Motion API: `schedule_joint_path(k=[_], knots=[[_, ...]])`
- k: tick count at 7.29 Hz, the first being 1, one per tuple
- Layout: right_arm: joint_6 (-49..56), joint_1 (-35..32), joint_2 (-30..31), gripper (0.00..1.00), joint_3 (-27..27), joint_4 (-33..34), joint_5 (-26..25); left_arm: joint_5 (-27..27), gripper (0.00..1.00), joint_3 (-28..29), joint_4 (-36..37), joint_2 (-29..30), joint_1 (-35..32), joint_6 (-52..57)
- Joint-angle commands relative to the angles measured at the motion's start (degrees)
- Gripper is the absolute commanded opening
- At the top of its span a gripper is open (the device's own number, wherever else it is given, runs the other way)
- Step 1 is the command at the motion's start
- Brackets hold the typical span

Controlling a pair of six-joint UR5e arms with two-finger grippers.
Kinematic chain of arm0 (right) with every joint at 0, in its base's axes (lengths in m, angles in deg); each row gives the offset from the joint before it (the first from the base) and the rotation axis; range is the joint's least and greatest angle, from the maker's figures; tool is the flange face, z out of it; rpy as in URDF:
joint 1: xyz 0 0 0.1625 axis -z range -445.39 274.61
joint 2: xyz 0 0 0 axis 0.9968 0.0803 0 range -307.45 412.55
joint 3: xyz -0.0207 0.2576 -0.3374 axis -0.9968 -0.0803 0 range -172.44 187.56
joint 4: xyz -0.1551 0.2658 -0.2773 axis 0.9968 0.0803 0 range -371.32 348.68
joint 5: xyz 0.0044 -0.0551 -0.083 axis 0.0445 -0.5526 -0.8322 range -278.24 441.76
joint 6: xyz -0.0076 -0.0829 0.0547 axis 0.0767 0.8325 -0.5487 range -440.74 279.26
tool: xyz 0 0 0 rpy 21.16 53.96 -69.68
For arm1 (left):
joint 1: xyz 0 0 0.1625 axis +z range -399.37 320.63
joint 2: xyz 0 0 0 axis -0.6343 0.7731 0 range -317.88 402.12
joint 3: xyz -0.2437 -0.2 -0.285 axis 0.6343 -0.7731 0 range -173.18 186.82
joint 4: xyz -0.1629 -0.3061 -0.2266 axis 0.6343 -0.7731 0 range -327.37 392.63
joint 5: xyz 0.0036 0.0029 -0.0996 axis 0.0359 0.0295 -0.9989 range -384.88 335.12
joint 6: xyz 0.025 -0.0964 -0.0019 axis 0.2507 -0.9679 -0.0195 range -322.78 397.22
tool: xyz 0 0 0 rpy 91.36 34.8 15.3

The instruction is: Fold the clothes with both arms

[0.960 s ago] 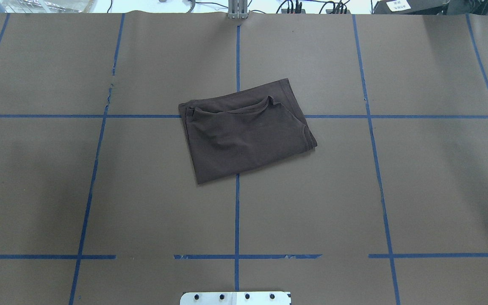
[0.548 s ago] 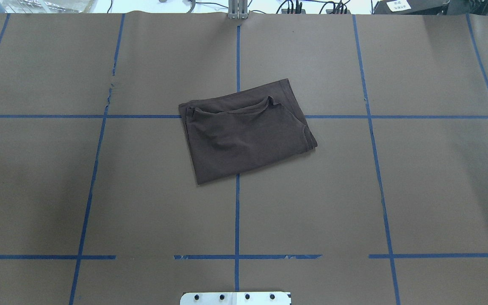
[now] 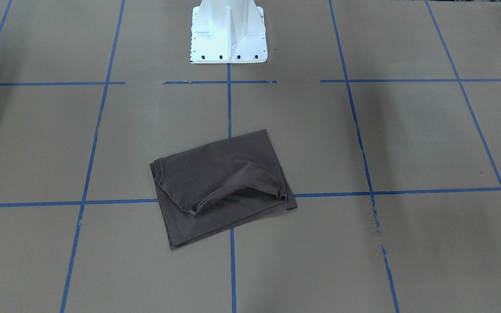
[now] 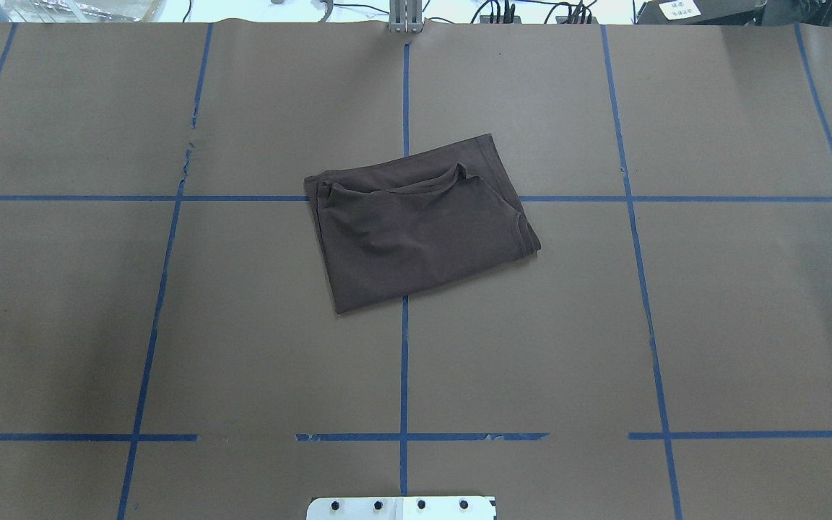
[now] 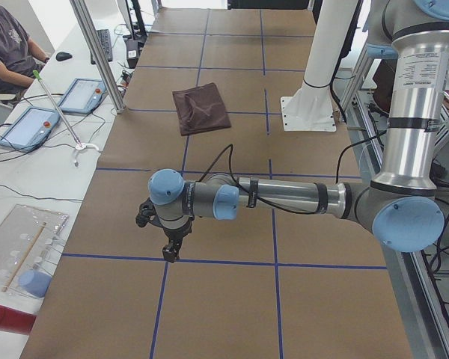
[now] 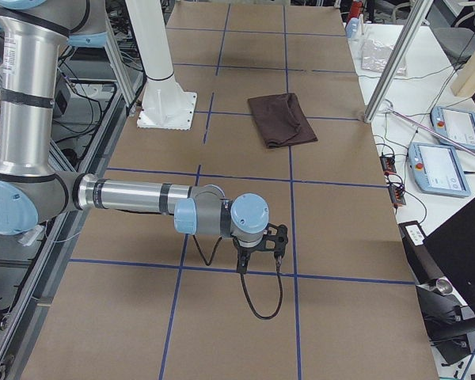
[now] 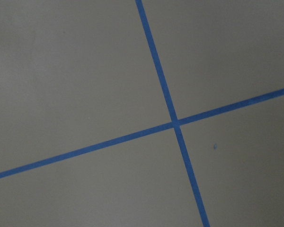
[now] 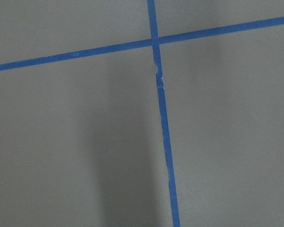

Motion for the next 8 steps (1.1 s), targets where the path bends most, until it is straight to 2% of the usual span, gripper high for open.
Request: schedule_joint_path(k=[1,3,5,8], knots=[[-0.53,-1.73,0.39,1.0,0.28,-2.08,0.11,-0.42,1.0,-2.7,-0.01,-1.93,0.04,-0.04],[-2.1,-3.22,0.21,1.0,5.18,-1.55,-0.15,-0.42,1.0,-2.7,-0.01,-1.75,0.04,-0.04],[-2.29,-3.22,0.21,1.0,6.09,-1.55,-0.33,-0.5,1.0,-2.7,-0.01,-1.67,0.13,-0.39],[-2.29,-3.22,0.47,1.0,5.74,-1.55,-0.33,-1.03,1.0,-2.79,-0.28,-1.31,0.22,-13.37]])
